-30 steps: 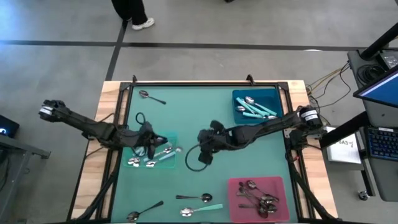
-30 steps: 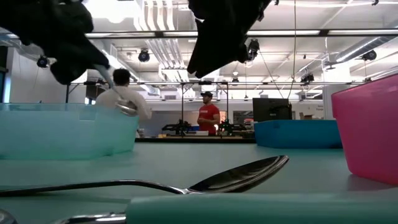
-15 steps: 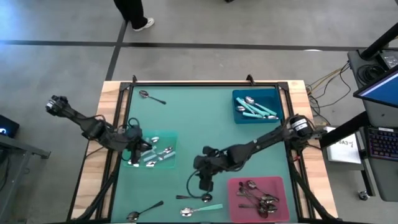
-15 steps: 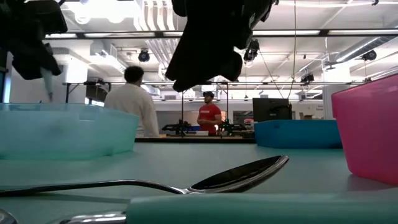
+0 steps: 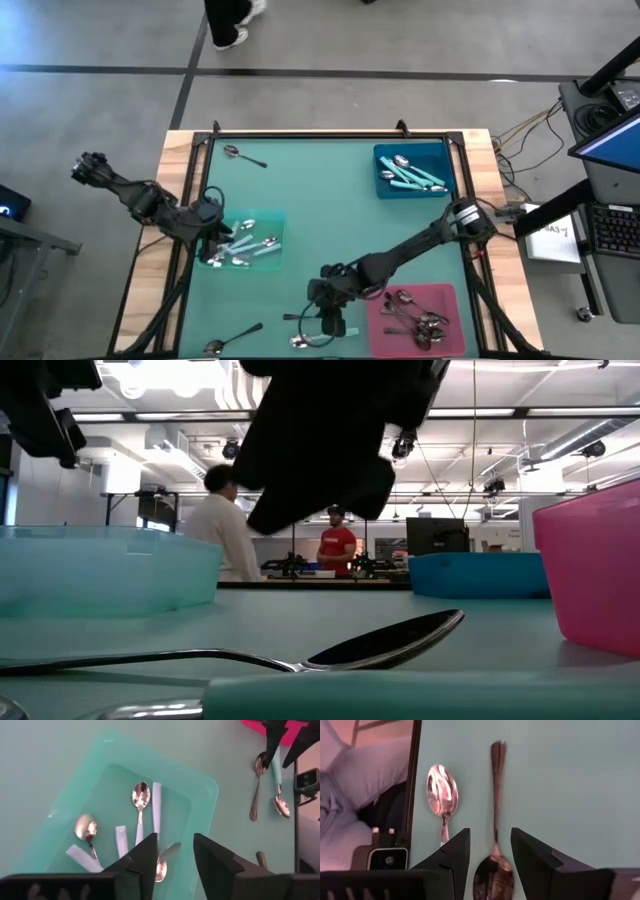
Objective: Sort silverware by color (type)
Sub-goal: Put the black spoon into the red bin
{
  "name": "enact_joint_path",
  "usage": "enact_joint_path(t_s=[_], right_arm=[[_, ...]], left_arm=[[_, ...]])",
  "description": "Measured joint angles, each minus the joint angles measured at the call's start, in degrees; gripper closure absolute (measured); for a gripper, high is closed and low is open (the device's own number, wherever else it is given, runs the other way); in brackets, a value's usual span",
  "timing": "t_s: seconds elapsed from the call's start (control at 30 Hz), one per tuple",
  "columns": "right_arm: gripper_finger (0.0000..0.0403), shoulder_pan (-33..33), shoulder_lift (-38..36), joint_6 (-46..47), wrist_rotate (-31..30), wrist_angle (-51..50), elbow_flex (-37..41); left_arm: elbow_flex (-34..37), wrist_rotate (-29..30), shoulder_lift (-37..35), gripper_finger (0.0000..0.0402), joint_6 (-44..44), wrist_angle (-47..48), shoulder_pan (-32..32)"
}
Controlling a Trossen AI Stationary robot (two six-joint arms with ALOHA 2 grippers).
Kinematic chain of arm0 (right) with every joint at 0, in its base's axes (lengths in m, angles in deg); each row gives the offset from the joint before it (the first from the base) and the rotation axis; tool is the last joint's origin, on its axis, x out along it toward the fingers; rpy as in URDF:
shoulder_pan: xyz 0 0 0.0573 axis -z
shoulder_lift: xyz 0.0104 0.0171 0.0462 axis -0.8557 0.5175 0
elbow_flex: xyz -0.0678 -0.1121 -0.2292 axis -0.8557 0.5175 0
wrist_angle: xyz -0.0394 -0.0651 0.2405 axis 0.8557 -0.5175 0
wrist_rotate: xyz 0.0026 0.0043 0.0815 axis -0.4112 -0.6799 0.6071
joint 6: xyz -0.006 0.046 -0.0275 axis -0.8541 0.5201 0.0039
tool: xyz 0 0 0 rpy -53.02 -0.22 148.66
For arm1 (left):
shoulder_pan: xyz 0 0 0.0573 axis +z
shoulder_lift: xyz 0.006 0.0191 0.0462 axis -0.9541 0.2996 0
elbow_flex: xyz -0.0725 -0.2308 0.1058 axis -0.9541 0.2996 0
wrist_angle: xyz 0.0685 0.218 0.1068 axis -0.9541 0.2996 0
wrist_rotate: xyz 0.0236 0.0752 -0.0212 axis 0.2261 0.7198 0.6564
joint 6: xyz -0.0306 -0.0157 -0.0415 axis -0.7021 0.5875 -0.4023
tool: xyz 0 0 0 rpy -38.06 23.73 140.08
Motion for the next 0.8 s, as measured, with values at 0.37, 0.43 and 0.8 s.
enact_joint_path(t_s=[0.37, 0.43, 0.8], right_arm=[[0.0279, -0.2, 8.2, -0.1, 3.8, -2.6, -6.4], [0.0284, -0.2, 9.4, -0.2, 3.8, -3.5, -7.6], [0.0336, -0.2, 12.6, -4.6, 1.8, -7.8, -11.0]], left_arm=[[-6.7, 0.2, 3.3, 0.0263, 4.6, 0.9, 0.0], [-7.4, 0.2, 3.6, 0.0263, 5.4, 0.8, 0.0], [-8.0, 0.2, 3.9, 0.0263, 7.5, 1.0, 0.0]])
